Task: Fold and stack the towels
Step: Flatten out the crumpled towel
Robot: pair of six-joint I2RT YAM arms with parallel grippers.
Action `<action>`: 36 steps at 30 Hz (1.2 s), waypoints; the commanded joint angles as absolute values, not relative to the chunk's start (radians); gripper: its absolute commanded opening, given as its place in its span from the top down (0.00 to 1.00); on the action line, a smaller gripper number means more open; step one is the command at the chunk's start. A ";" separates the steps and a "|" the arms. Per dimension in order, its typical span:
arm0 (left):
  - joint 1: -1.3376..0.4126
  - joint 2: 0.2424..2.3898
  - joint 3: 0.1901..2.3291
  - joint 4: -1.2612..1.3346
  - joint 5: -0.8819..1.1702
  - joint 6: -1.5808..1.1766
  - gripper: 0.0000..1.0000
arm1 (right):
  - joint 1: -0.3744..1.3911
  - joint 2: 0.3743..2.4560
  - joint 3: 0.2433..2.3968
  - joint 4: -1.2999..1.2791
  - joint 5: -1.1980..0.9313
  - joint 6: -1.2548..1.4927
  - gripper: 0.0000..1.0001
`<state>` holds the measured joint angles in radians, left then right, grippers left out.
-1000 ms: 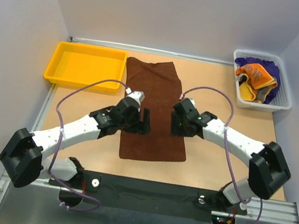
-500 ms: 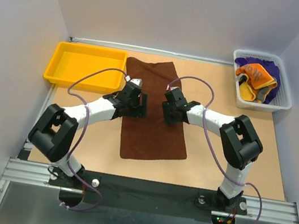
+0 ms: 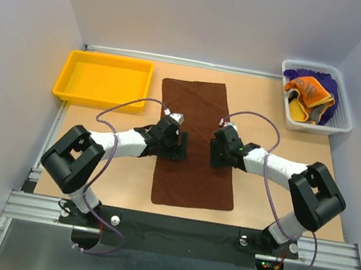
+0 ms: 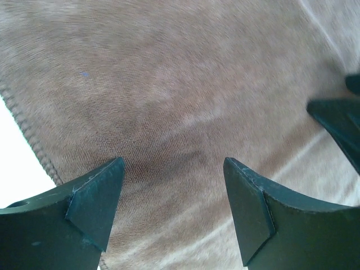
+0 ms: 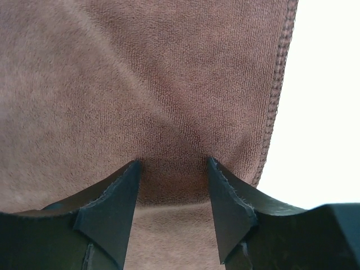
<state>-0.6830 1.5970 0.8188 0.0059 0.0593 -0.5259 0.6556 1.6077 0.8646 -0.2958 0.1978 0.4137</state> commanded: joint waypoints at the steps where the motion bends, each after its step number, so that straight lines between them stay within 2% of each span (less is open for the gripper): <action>1: -0.764 1.553 0.712 -0.090 0.149 -0.620 0.17 | 0.650 1.540 0.753 -0.497 0.120 0.517 0.42; 5: -0.828 1.465 0.680 -0.126 0.161 -0.675 0.17 | 0.650 1.439 0.735 -0.540 0.055 0.517 0.40; 8: -0.824 1.387 0.718 -0.182 0.094 -0.666 0.17 | 0.650 1.391 0.816 -0.557 0.077 0.468 0.39; 12: -0.740 1.374 0.874 -0.250 0.009 -0.577 0.17 | 0.617 1.448 1.006 -0.566 0.133 0.356 0.39; 15: -0.615 1.416 1.018 -0.244 -0.021 -0.504 0.17 | 0.517 1.549 1.160 -0.563 0.163 0.275 0.40; 22: -0.459 1.702 1.357 -0.227 -0.138 -0.348 0.20 | 0.364 1.796 1.443 -0.444 0.129 0.173 0.46; 28: -0.408 1.932 1.621 -0.215 -0.216 -0.275 0.31 | 0.292 2.015 1.635 -0.370 0.087 0.095 0.54; 36: -0.364 2.140 1.816 -0.216 -0.235 -0.235 0.34 | 0.239 2.256 1.854 -0.330 0.037 0.054 0.57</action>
<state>-0.3725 2.1178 1.7283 -0.2214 -0.1963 -0.2832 0.2531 2.2005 1.7397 -0.3950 0.0715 0.0967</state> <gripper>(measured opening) 0.661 0.438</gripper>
